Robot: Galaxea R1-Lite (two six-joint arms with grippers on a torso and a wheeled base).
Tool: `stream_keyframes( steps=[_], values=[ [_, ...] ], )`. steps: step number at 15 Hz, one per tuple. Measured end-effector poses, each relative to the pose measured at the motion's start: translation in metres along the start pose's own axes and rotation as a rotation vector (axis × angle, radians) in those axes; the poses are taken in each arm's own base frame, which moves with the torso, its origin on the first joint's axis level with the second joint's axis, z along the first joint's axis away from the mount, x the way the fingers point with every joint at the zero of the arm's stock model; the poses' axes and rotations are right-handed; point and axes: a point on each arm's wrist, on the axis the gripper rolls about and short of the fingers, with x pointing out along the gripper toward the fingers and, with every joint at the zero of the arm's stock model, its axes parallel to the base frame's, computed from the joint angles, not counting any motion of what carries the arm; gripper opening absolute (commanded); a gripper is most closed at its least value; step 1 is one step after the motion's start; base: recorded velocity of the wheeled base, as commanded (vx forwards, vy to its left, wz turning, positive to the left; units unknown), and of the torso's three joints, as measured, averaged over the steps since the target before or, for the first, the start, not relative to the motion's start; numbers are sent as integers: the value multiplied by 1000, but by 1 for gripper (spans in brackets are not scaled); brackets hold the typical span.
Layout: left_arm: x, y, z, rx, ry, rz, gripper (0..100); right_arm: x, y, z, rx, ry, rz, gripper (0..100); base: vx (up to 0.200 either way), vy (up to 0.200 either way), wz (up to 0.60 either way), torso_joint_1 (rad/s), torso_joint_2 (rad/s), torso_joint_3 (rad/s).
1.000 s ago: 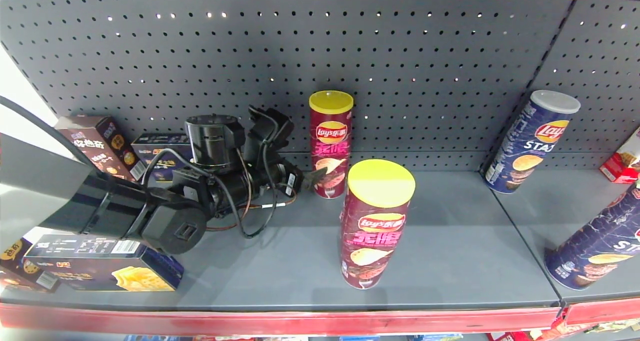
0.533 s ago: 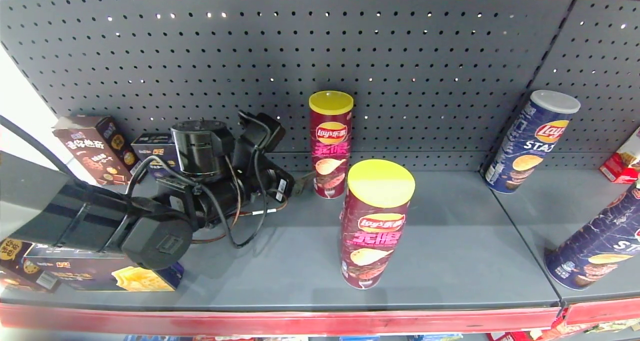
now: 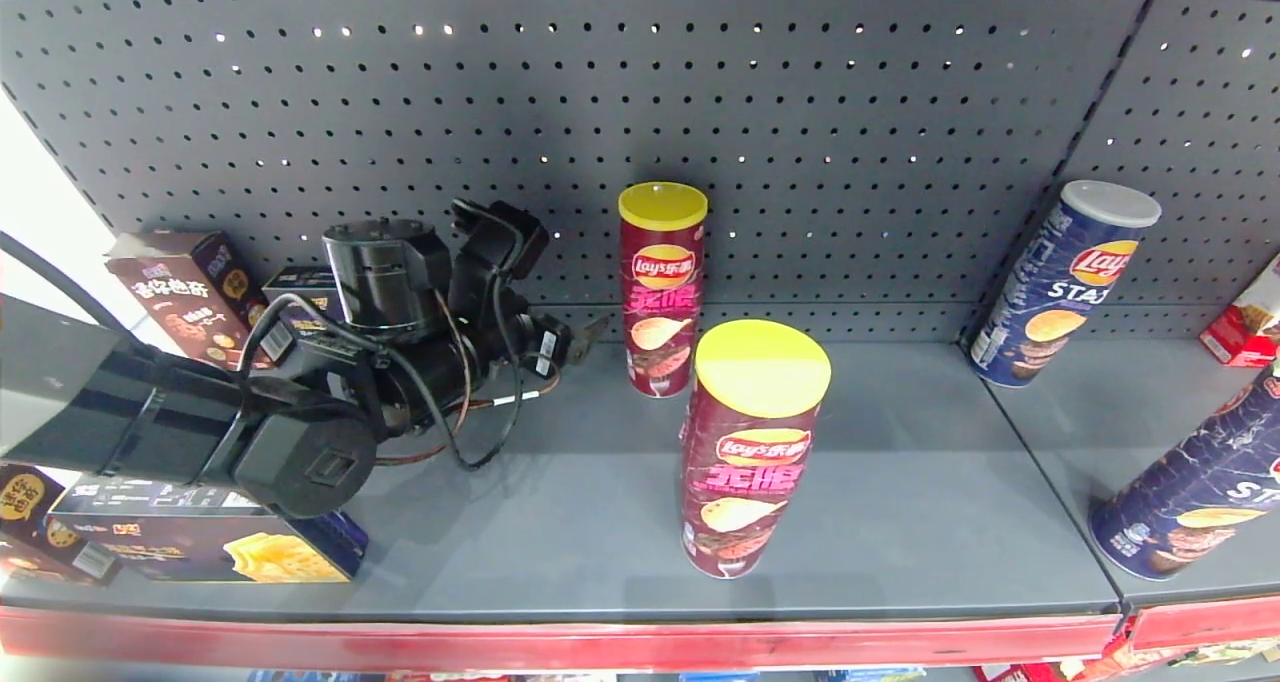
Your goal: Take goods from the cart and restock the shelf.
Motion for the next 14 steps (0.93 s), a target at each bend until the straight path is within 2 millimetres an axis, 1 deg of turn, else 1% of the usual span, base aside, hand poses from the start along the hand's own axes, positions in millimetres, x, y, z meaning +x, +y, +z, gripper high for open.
stream_keyframes(
  steps=[6,10,14],
  values=[
    [13,-8,-2,0,6,-25,100,0,0,0,0,1,0,100,0,0,0,0,0,0],
    [20,-19,4,2,-10,-50,100,0,0,0,0,1,0,100,0,0,0,0,0,0],
    [23,-24,3,3,-10,-61,100,0,0,0,0,1,0,100,0,0,0,0,0,0]
  ],
)
